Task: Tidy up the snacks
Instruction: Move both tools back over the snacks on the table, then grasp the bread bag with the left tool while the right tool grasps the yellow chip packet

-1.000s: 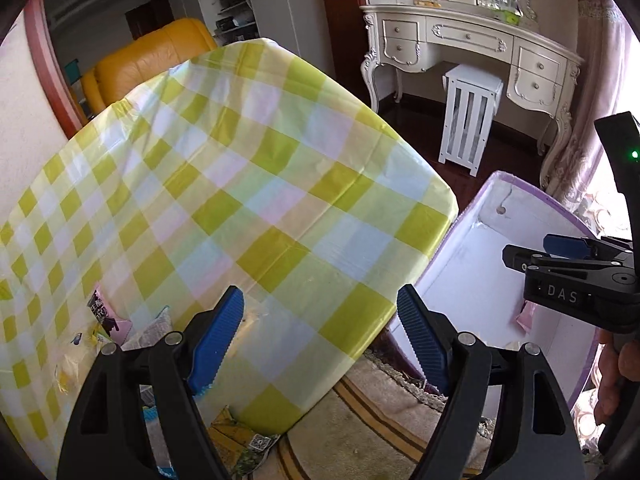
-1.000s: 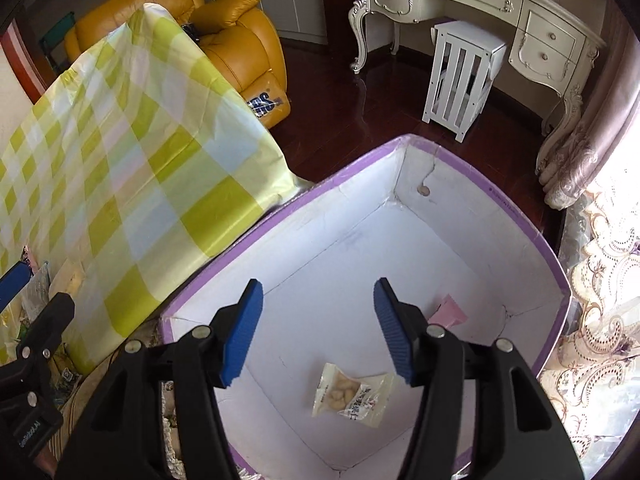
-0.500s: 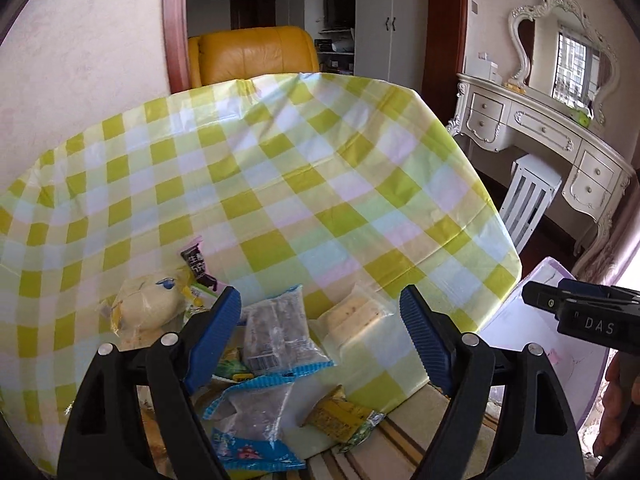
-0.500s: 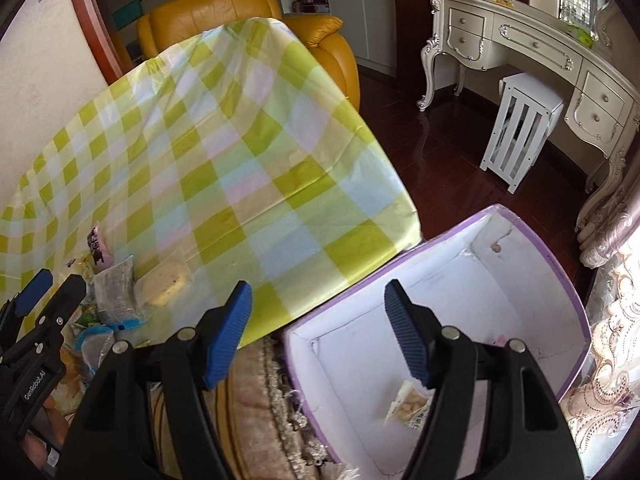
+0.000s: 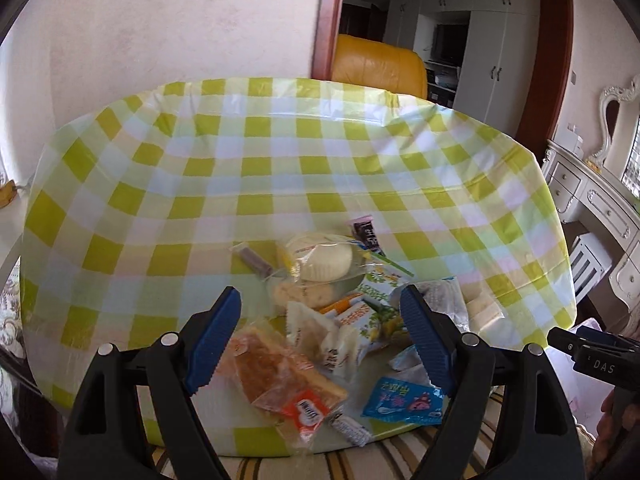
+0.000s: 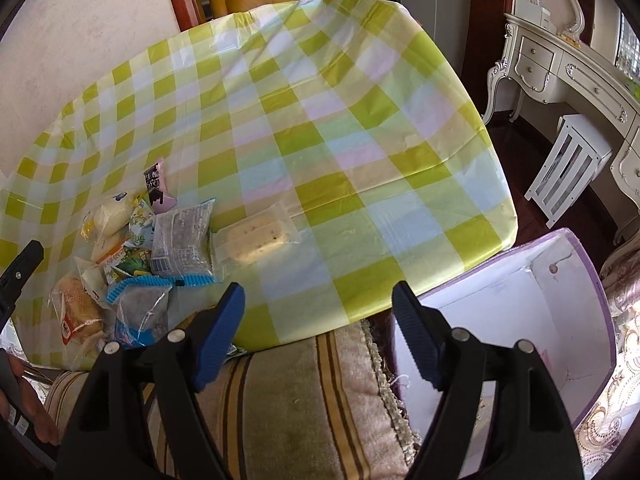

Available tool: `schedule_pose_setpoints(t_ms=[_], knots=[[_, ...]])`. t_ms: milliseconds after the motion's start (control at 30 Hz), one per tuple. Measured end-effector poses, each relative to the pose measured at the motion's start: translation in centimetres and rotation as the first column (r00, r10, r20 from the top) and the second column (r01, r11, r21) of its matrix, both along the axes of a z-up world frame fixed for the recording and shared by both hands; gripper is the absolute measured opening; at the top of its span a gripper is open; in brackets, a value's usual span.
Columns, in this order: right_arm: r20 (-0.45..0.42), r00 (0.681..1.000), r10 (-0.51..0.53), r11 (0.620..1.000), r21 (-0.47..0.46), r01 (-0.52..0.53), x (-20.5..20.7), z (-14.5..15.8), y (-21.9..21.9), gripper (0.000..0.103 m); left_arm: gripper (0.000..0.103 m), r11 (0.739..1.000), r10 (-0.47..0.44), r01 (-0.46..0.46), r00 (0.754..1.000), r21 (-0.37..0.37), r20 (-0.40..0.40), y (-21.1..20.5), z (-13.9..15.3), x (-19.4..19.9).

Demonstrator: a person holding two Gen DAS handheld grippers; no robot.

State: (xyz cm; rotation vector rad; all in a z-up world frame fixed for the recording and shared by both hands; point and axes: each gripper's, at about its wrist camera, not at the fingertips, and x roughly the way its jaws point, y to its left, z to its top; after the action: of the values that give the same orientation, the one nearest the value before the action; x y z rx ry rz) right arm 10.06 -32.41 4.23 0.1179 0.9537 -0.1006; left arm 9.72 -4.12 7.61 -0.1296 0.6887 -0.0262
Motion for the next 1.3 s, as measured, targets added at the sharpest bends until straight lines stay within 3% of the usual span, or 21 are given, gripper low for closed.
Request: schedule_pose_setpoints(t_ms=[233,433,900,1300], knots=[[-0.022,0.994,0.105,0.994,-0.023,-0.106,0.6,-0.4,2.8,0.076,0.079,0.993,0.075,-0.082,0.994,-0.084,-0.085,4.5,-1.2,-1.7],[-0.091,0.97,0.227,0.971,-0.059,-0.233,1.2,-1.4,5.7,0.076,0.079,0.971,0.126,-0.159,0.974,-0.177,-0.188,7.4,-2.8,-2.4],[-0.217,0.921,0.322,0.935,-0.082,-0.346,2.4,-3.6,8.5,0.076,0.08,0.917,0.01,-0.155,0.929,-0.366,-0.369,7.1,-6.3,-0.6],[-0.261,0.9,0.35,0.92,-0.088,-0.383,3.1,-4.6,9.4,0.071,0.083,0.874,0.008,-0.228,0.89,-0.43,-0.456,6.5,-7.8,2.4]])
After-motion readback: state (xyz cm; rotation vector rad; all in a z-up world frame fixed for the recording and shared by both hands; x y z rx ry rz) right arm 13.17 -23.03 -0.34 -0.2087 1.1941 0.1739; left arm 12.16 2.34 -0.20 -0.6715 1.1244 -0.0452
